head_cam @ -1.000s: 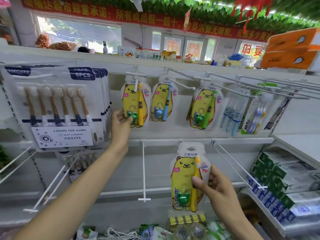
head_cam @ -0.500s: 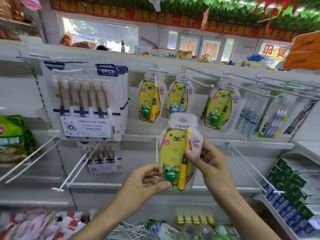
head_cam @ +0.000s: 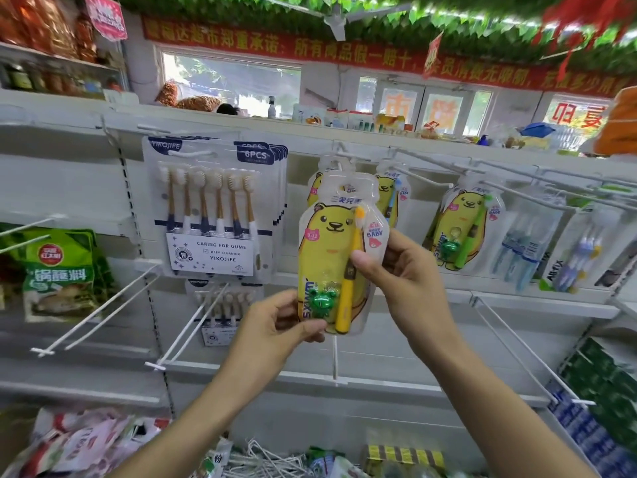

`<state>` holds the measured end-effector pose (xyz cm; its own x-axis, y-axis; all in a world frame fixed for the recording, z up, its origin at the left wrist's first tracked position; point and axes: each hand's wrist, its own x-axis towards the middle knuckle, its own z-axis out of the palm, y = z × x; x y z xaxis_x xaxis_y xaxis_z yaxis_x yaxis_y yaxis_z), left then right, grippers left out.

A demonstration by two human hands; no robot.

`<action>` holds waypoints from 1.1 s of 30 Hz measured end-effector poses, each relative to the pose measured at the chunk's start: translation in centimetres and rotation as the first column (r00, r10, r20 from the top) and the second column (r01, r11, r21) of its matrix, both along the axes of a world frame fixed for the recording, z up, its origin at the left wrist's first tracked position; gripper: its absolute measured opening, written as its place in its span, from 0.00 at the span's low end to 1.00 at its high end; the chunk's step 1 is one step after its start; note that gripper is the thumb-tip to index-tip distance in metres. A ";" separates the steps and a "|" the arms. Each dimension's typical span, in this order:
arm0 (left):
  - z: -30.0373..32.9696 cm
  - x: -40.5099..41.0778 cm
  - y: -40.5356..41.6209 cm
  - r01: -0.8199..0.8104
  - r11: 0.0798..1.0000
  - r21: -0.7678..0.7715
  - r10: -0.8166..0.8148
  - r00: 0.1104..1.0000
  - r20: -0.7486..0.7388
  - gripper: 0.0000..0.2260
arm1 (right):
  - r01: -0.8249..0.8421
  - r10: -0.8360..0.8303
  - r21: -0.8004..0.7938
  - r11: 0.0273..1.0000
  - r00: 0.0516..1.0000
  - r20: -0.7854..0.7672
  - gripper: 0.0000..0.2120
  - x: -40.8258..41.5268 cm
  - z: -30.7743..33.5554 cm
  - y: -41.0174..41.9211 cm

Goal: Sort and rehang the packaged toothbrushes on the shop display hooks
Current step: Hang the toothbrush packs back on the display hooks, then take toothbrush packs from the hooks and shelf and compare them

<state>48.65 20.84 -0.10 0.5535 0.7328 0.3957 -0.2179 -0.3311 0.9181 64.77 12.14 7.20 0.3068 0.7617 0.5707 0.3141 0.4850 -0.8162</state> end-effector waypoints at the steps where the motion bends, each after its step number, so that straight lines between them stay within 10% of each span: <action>1: 0.1 0.1 0.2 0.000 1.000 0.001 0.000 1.000 0.002 0.11 | 0.004 -0.004 0.005 1.000 1.000 -0.011 0.10 0.0 0.2 0.2; 33: -1.1 11.4 13.1 -0.143 0.984 -0.104 0.140 0.990 -0.034 0.08 | 0.304 -0.297 -0.139 0.942 0.952 0.069 0.09 8.6 -0.4 16.1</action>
